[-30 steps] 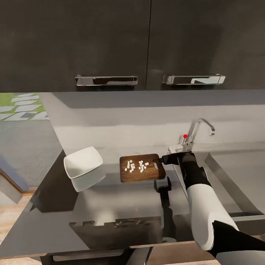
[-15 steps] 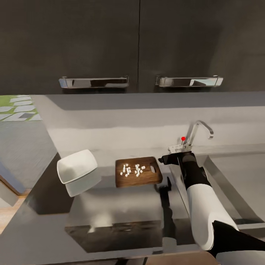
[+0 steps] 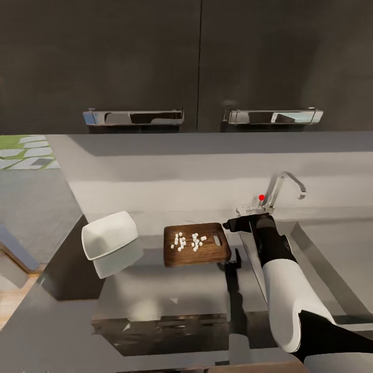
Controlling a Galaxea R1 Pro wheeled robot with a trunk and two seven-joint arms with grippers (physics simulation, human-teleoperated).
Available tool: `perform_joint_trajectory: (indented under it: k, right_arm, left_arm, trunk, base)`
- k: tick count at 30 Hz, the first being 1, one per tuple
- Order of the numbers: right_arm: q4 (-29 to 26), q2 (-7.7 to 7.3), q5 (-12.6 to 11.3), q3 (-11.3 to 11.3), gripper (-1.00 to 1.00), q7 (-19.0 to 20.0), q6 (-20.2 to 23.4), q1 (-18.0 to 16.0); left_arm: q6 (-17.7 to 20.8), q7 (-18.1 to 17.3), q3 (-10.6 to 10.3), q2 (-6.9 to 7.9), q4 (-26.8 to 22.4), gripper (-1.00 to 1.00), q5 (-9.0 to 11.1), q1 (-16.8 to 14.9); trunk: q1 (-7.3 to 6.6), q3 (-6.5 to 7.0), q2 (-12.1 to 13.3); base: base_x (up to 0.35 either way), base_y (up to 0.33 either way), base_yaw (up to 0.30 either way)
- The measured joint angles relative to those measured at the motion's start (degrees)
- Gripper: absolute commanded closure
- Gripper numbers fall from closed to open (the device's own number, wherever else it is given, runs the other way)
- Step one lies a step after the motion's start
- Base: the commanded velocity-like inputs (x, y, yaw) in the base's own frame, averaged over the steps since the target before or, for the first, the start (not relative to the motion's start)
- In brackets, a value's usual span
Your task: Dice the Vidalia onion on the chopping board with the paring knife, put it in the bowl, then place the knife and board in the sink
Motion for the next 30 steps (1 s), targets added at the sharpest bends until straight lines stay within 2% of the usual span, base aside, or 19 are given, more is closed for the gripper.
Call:
perform_joint_trajectory:
  k: [9,30]
  right_arm:
    - [0.02,-0.03,0.03,0.00,-1.00,-0.03,-0.25,0.01]
    - [0.45,-0.01,0.03,0.00,-1.00,-0.11,-0.25,0.01]
  left_arm:
    - [0.00,-0.02,0.00,0.00,0.01,-1.00,0.00,-0.01]
    - [0.00,-0.09,0.00,0.00,0.01,-1.00,0.00,-0.01]
  trunk:
    - [0.00,-0.13,0.00]
    - [0.00,-2.02,0.00]
  base:
    - [0.000,0.000,0.013]
    - [0.000,0.000,0.000]
